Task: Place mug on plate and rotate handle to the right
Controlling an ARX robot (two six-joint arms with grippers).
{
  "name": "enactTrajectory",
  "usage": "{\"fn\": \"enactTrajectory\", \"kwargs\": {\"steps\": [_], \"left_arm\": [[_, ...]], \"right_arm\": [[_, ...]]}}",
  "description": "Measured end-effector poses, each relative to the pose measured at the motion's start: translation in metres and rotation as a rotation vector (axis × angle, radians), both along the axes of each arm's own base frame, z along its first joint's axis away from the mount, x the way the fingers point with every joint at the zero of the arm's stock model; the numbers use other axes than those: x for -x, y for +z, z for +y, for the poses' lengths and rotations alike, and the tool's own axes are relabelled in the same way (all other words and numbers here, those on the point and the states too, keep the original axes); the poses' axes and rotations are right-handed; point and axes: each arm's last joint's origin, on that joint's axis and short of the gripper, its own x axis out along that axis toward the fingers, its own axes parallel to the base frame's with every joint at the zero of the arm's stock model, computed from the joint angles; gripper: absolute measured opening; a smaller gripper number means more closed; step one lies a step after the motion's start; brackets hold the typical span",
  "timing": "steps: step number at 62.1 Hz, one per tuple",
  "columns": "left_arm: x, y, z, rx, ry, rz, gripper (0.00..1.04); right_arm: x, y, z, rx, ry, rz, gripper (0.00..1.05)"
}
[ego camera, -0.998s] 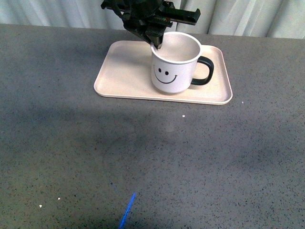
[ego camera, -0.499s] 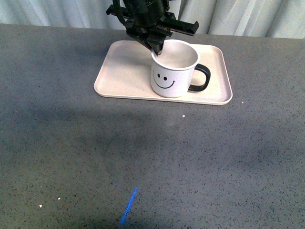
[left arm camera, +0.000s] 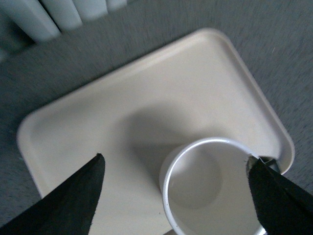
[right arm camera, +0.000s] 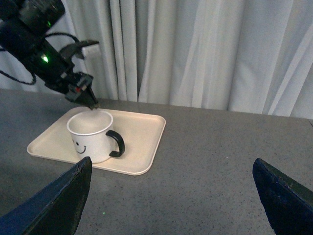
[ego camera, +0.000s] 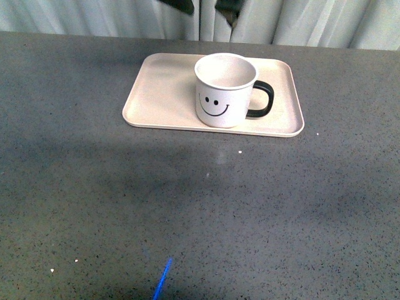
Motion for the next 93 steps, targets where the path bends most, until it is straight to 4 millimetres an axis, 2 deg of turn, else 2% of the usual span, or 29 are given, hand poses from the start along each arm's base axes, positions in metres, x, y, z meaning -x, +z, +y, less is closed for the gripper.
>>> {"fn": "enactTrajectory", "kwargs": {"steps": [4, 6, 12, 15, 20, 23, 25, 28, 36, 40, 55, 93], "left_arm": [[0.010, 0.028, 0.019, 0.069, 0.029, -0.081, 0.97], [0.017, 0.042, 0.030, 0.104, 0.045, -0.121, 0.96], [0.044, 0.074, 0.068, 0.116, 0.363, -0.507, 0.82], [0.071, 0.083, 0.096, 0.150, 0.519, -0.677, 0.73], [0.125, 0.080, 0.144, 0.220, 0.613, -0.830, 0.59], [0.154, 0.072, 0.165, 0.231, 0.628, -0.863, 0.51], [0.180, 0.059, 0.178, 0.226, 0.643, -0.866, 0.44], [0.206, 0.041, 0.188, 0.213, 0.658, -0.850, 0.35], [0.238, -0.001, 0.193, 0.189, 0.639, -0.769, 0.12], [0.247, -0.010, 0.194, 0.185, 0.636, -0.754, 0.01], [0.278, -0.024, 0.208, 0.192, 0.642, -0.776, 0.01], [0.329, -0.054, 0.209, 0.197, 0.638, -0.783, 0.01]], "right_arm": [[0.000, 0.000, 0.000, 0.000, 0.000, 0.000, 0.96], [0.000, 0.000, 0.000, 0.000, 0.000, 0.000, 0.96], [0.000, 0.000, 0.000, 0.000, 0.002, 0.000, 0.96], [0.000, 0.000, 0.000, 0.000, 0.001, 0.000, 0.96], [0.000, 0.000, 0.000, 0.000, 0.000, 0.000, 0.95], [0.000, 0.000, 0.000, 0.000, 0.000, 0.000, 0.95], [0.000, 0.000, 0.000, 0.000, 0.000, 0.000, 0.96], [0.000, 0.000, 0.000, 0.000, 0.000, 0.000, 0.96], [0.000, 0.000, 0.000, 0.000, 0.001, 0.000, 0.96], [0.000, 0.000, 0.000, 0.000, 0.000, 0.000, 0.96], [0.000, 0.000, 0.000, 0.000, 0.000, 0.000, 0.96], [0.000, 0.000, 0.000, 0.000, 0.000, 0.000, 0.96]]}}
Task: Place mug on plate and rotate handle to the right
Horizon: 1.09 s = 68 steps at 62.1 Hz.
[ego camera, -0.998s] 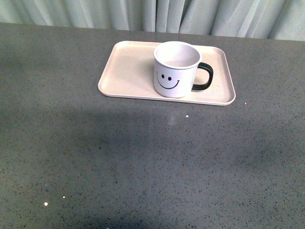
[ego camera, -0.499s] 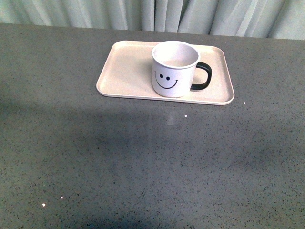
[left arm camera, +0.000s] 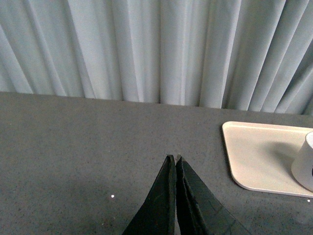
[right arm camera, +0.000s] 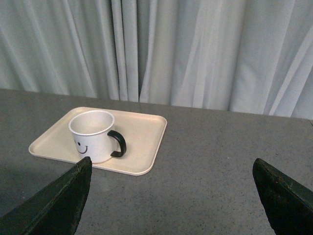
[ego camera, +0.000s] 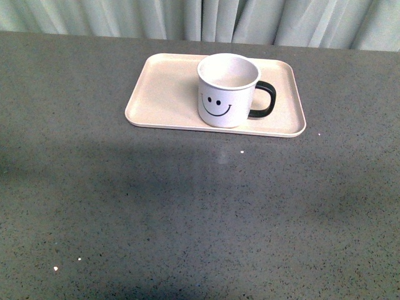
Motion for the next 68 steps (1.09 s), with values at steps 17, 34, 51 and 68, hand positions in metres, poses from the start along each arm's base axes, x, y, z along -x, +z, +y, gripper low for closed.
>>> {"fn": "enactTrajectory", "kwargs": {"steps": [17, 34, 51, 68], "left_arm": [[0.010, 0.002, 0.000, 0.000, 0.000, -0.005, 0.01], [0.019, 0.002, 0.000, 0.000, 0.000, -0.008, 0.01], [0.026, 0.002, 0.000, 0.000, 0.000, -0.010, 0.01], [0.038, -0.001, 0.000, 0.000, 0.000, 0.005, 0.01]], "right_arm": [[0.000, 0.000, 0.000, 0.000, 0.000, 0.000, 0.95], [0.000, 0.000, 0.000, 0.000, 0.000, 0.000, 0.96], [0.000, 0.000, 0.000, 0.000, 0.000, 0.000, 0.96], [0.000, 0.000, 0.000, 0.000, 0.000, 0.000, 0.96]]}}
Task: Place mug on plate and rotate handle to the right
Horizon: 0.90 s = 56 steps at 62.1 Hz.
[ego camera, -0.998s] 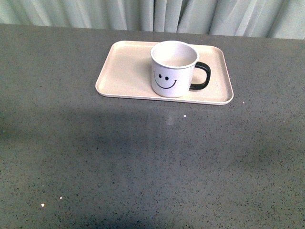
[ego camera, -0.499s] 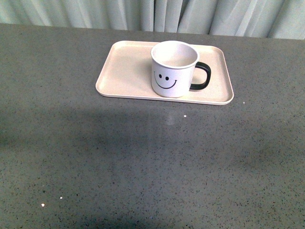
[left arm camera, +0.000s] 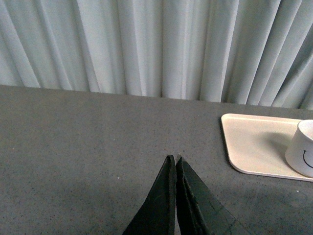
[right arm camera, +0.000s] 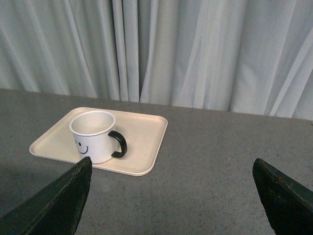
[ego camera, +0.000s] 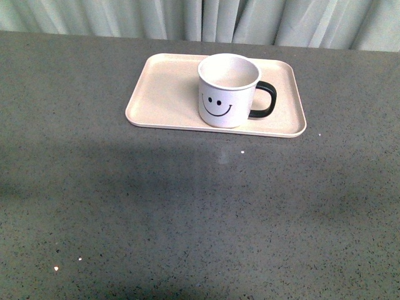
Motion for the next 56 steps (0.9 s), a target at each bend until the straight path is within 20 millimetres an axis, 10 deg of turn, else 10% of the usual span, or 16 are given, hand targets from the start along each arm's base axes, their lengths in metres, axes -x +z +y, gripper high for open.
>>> {"fn": "enactTrajectory", "kwargs": {"steps": [16, 24, 32, 43, 56], "left_arm": [[0.000, 0.000, 0.000, 0.000, 0.000, 0.003, 0.01], [0.000, 0.000, 0.000, 0.000, 0.000, 0.003, 0.25], [0.000, 0.000, 0.000, 0.000, 0.000, 0.003, 0.47], [0.000, 0.000, 0.000, 0.000, 0.001, 0.003, 0.88], [0.000, 0.000, 0.000, 0.000, 0.001, 0.003, 0.95]], "right_arm": [[0.000, 0.000, 0.000, 0.000, 0.000, 0.000, 0.96], [0.000, 0.000, 0.000, 0.000, 0.005, 0.005, 0.96], [-0.015, 0.014, -0.013, -0.042, 0.251, 0.552, 0.95], [-0.135, 0.078, -0.057, 0.015, 0.236, 0.575, 0.95], [-0.248, 0.060, -0.009, 0.089, 0.410, 0.765, 0.95]]}}
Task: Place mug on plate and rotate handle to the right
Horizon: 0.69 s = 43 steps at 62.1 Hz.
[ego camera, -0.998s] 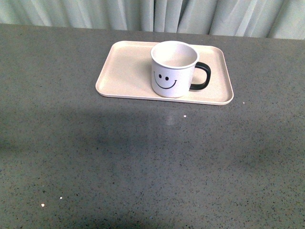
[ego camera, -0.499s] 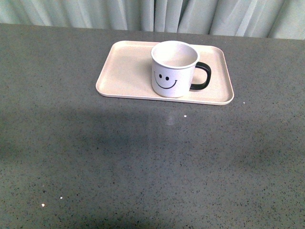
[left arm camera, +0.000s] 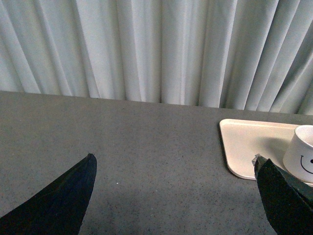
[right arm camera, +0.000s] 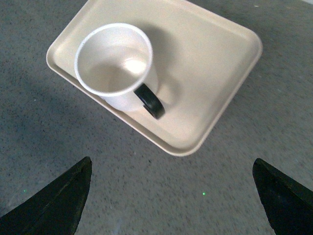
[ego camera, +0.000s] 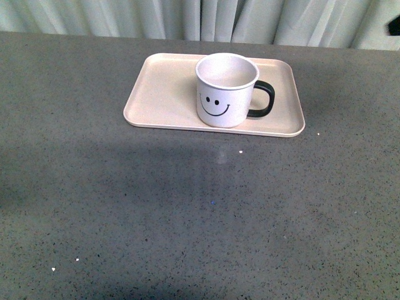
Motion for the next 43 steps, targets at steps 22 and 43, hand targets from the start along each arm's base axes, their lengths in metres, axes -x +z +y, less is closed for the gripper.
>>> {"fn": "enactTrajectory", "kwargs": {"steps": [22, 43], "left_arm": [[0.000, 0.000, 0.000, 0.000, 0.000, 0.000, 0.95], [0.000, 0.000, 0.000, 0.000, 0.000, 0.000, 0.95]], "right_arm": [[-0.096, -0.050, 0.054, 0.011, -0.036, 0.215, 0.96], [-0.128, -0.061, 0.074, 0.046, -0.046, 0.255, 0.95]]}}
